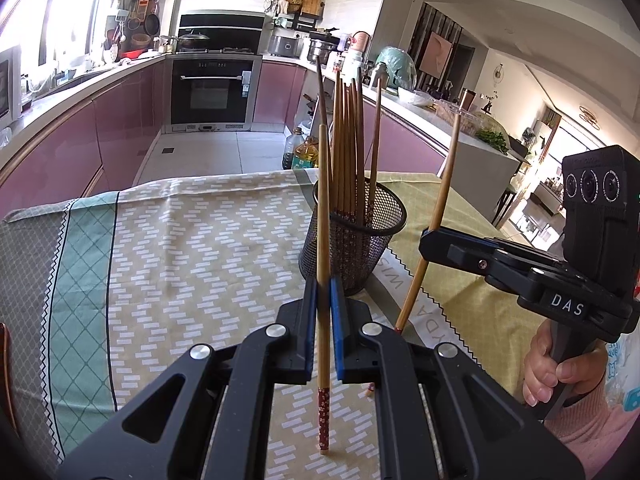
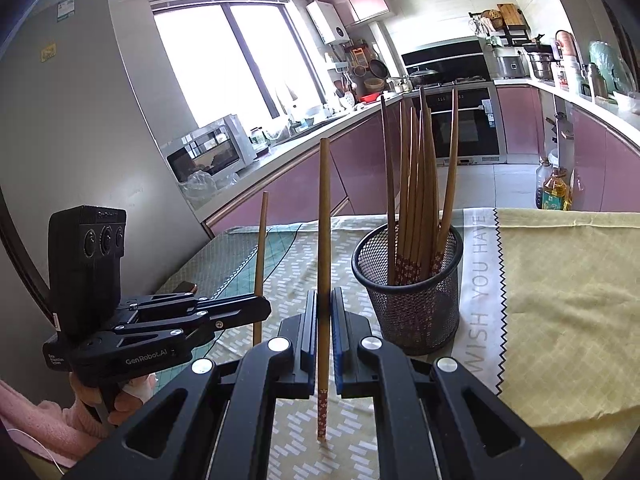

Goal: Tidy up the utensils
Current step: 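Raise the left tool's chopstick upright toward the mesh holder while the right tool carries its own there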

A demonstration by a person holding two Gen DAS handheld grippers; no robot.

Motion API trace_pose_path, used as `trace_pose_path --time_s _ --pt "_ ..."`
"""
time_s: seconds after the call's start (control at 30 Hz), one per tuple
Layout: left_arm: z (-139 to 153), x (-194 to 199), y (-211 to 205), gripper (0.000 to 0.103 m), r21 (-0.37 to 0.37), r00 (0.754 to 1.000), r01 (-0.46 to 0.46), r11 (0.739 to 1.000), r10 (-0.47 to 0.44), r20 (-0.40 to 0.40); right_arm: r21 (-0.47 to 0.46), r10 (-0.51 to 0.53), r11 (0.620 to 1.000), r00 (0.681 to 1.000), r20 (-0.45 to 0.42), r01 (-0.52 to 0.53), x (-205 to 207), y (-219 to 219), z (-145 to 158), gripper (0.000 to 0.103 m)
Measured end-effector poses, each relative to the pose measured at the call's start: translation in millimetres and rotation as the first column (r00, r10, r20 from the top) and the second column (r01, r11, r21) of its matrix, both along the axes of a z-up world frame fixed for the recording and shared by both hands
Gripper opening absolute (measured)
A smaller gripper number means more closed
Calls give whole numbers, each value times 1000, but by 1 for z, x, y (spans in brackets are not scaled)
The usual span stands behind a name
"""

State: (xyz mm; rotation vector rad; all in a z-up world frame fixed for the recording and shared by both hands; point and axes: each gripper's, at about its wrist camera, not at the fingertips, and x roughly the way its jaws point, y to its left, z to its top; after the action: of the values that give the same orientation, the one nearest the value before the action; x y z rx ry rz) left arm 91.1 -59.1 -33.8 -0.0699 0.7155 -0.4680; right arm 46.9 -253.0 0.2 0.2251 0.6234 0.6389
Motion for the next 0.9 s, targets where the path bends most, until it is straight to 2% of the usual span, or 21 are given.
trace_pose_path --time_s 0.9 --pt "24 3 -11 8 -7 998 10 1000 -9 63 11 -49 999 996 77 49 1 -21 24 6"
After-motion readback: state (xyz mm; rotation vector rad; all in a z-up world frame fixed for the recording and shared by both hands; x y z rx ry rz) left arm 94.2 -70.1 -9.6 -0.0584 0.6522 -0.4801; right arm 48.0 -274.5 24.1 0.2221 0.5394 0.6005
